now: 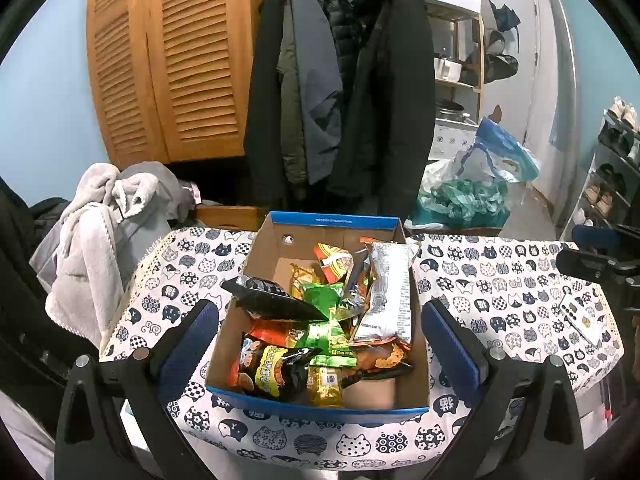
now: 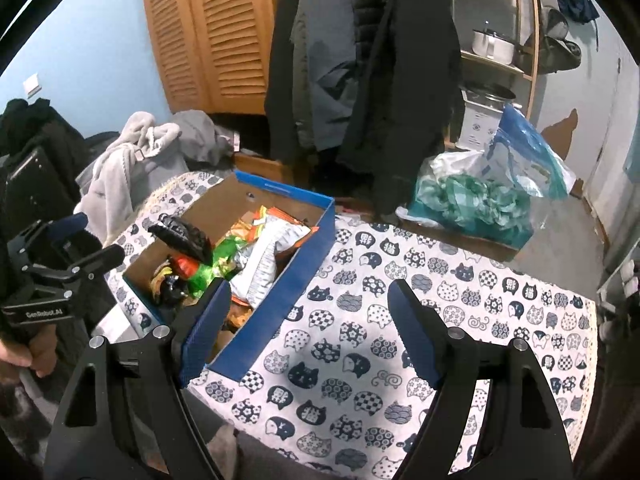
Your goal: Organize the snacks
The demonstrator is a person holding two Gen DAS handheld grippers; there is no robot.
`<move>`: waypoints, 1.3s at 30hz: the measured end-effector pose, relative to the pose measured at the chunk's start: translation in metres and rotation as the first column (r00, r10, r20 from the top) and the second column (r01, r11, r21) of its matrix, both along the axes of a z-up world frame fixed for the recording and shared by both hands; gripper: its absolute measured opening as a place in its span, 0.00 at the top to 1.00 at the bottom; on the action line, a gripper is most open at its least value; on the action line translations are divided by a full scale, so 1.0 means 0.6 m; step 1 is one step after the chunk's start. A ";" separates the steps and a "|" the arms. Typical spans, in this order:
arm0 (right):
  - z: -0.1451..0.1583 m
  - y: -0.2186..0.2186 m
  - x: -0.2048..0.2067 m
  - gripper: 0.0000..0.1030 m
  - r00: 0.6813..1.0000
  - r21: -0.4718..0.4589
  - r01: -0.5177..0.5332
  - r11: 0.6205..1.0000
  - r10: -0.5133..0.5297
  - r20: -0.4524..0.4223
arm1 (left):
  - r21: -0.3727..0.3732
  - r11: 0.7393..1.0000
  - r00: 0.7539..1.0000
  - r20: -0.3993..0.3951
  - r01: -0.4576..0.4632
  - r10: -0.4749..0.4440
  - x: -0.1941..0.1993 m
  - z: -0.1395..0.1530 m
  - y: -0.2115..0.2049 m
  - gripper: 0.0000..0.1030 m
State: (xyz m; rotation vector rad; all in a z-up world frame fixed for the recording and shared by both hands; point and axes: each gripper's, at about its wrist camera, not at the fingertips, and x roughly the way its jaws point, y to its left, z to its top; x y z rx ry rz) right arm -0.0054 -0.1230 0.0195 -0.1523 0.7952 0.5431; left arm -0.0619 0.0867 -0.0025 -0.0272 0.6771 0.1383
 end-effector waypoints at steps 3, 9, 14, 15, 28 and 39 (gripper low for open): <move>0.000 0.000 0.000 0.22 1.000 0.000 -0.002 1.000 0.002 0.000 | 0.011 1.000 1.000 0.000 0.001 -0.001 0.001 0.000 -0.002 0.01; -0.001 0.000 -0.001 0.22 1.000 -0.001 -0.005 1.000 0.005 0.004 | 0.030 1.000 1.000 -0.008 0.005 -0.005 0.001 -0.001 -0.009 0.01; -0.002 -0.001 -0.001 0.23 1.000 0.000 -0.005 1.000 0.005 0.002 | 0.045 0.999 1.000 -0.004 0.009 -0.009 0.001 0.000 -0.014 0.01; -0.002 -0.002 0.001 0.23 1.000 -0.001 -0.006 1.000 0.006 0.002 | 0.046 0.999 1.000 -0.004 0.009 -0.009 0.001 0.000 -0.015 0.01; -0.001 -0.006 0.002 0.22 1.000 0.000 -0.007 1.000 0.007 0.003 | 0.051 0.999 1.000 -0.014 0.000 0.000 0.003 -0.004 -0.015 0.01; -0.002 -0.007 0.002 0.22 1.000 -0.001 -0.008 1.000 0.008 0.002 | 0.053 0.999 1.000 -0.016 0.000 0.001 0.002 -0.005 -0.017 0.01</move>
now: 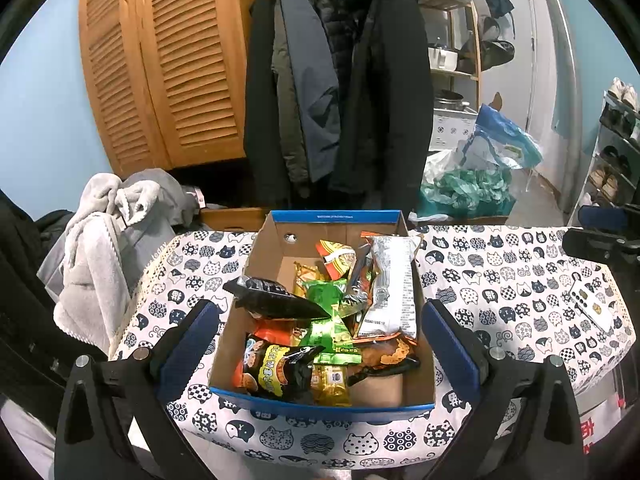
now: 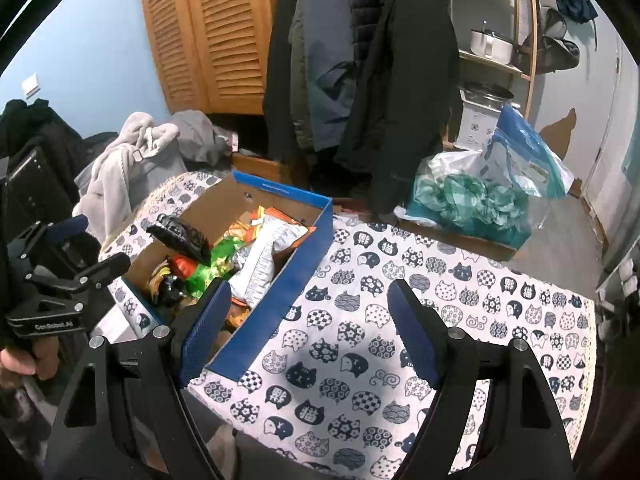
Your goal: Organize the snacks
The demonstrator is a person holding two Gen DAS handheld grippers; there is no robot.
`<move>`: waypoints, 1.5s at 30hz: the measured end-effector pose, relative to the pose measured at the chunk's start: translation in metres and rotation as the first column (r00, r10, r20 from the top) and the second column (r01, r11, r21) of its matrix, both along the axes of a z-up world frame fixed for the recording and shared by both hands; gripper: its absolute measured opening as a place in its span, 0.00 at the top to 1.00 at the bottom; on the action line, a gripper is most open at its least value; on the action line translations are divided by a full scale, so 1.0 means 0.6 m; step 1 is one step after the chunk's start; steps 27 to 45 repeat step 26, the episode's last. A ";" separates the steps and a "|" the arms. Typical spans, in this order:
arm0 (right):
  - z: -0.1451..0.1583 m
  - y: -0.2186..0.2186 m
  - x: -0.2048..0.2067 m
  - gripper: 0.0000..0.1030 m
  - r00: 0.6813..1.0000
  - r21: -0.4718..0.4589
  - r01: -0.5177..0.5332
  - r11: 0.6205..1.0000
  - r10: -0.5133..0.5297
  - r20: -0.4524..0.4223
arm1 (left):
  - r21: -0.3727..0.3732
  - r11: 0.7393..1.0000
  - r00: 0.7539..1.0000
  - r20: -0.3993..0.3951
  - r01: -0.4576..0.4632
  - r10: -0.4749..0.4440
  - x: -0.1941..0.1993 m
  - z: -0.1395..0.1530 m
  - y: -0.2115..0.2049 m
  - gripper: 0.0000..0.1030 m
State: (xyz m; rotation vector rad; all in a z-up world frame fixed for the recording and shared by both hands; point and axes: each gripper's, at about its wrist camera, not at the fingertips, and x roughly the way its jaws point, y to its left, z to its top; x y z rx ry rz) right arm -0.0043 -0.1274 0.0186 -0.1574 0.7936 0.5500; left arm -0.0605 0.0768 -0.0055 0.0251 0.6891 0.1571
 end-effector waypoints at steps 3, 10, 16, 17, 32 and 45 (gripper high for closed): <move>0.000 0.001 0.000 0.22 1.000 0.001 0.002 1.000 -0.002 -0.004 | 0.000 1.000 1.000 -0.002 -0.003 0.003 0.000 0.000 0.000 0.01; 0.000 0.001 0.000 0.23 1.000 0.001 0.000 1.000 0.000 -0.002 | -0.009 1.000 1.000 -0.004 0.002 -0.002 0.000 -0.002 0.000 0.01; -0.003 -0.001 0.001 0.22 1.000 -0.004 0.004 1.000 -0.004 -0.007 | 0.004 1.000 1.000 -0.008 0.004 -0.004 0.003 -0.005 0.000 0.01; -0.003 -0.002 0.000 0.22 1.000 -0.004 0.004 1.000 -0.004 -0.009 | 0.006 1.000 1.000 -0.008 0.004 -0.004 0.002 -0.005 -0.001 0.01; -0.004 -0.003 0.001 0.22 1.000 -0.006 0.004 1.000 -0.004 -0.008 | -0.010 1.000 1.000 -0.013 0.008 -0.008 0.004 -0.005 0.005 0.01; -0.004 -0.003 0.001 0.22 1.000 -0.006 0.004 1.000 -0.004 -0.008 | -0.010 1.000 1.000 -0.013 0.008 -0.008 0.004 -0.005 0.005 0.01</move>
